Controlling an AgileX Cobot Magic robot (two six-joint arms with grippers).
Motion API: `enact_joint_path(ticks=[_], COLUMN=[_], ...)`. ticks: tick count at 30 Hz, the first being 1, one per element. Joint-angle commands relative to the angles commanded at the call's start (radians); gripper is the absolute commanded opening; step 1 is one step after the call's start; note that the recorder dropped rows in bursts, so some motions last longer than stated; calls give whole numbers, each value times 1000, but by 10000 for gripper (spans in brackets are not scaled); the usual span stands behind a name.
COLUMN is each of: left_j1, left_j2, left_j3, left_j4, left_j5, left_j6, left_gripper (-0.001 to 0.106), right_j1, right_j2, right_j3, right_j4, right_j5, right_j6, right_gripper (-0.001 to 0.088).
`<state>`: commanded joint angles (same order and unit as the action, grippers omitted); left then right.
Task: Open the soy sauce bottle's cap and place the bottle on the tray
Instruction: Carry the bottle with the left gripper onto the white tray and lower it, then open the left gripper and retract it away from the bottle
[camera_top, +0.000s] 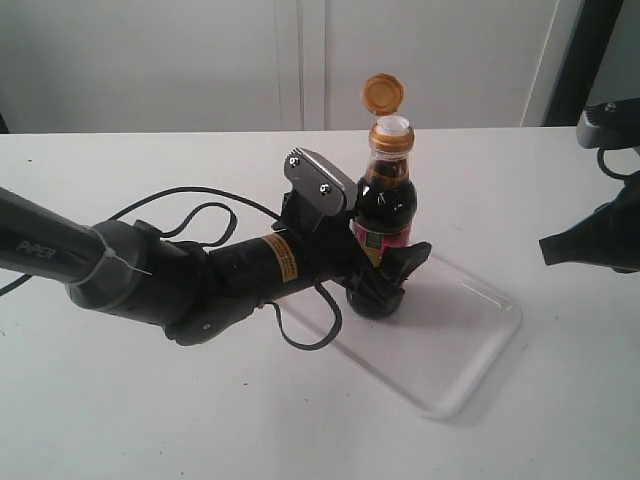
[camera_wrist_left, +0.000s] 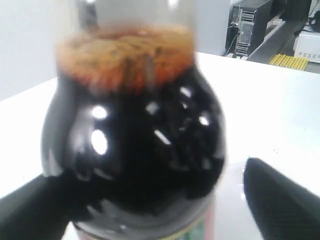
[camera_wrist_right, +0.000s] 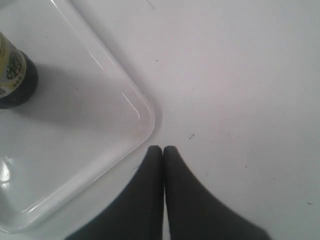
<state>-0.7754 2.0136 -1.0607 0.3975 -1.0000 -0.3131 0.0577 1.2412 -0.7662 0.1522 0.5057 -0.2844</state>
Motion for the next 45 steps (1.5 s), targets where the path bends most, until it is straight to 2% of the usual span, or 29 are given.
enact_joint_path(ticks=[6, 11, 19, 24, 28, 36, 45], left_j1=[0, 0, 0, 0, 0, -16, -75], left_j2=[0, 0, -2, -6, -56, -156, -244], left_j3=[0, 0, 0, 0, 0, 0, 0], left_j4=[0, 2, 57, 155, 187, 194, 194], left_j5=[19, 107, 256, 345, 535, 767, 1218], left_j6=[-3, -11, -125, -200, -214, -271, -255], left_gripper=[1047, 1047, 1047, 1047, 1047, 1047, 1047], right_j1=[0, 0, 0, 0, 0, 0, 0], right_j2=[0, 0, 0, 0, 0, 0, 0], right_j3=[0, 0, 0, 0, 0, 0, 0], right_j4=[0, 0, 0, 0, 0, 6, 36], right_j5=[0, 0, 0, 0, 0, -7, -22], right_j6=[0, 0, 0, 0, 0, 0, 0], right_gripper=[0, 0, 0, 0, 0, 0, 0])
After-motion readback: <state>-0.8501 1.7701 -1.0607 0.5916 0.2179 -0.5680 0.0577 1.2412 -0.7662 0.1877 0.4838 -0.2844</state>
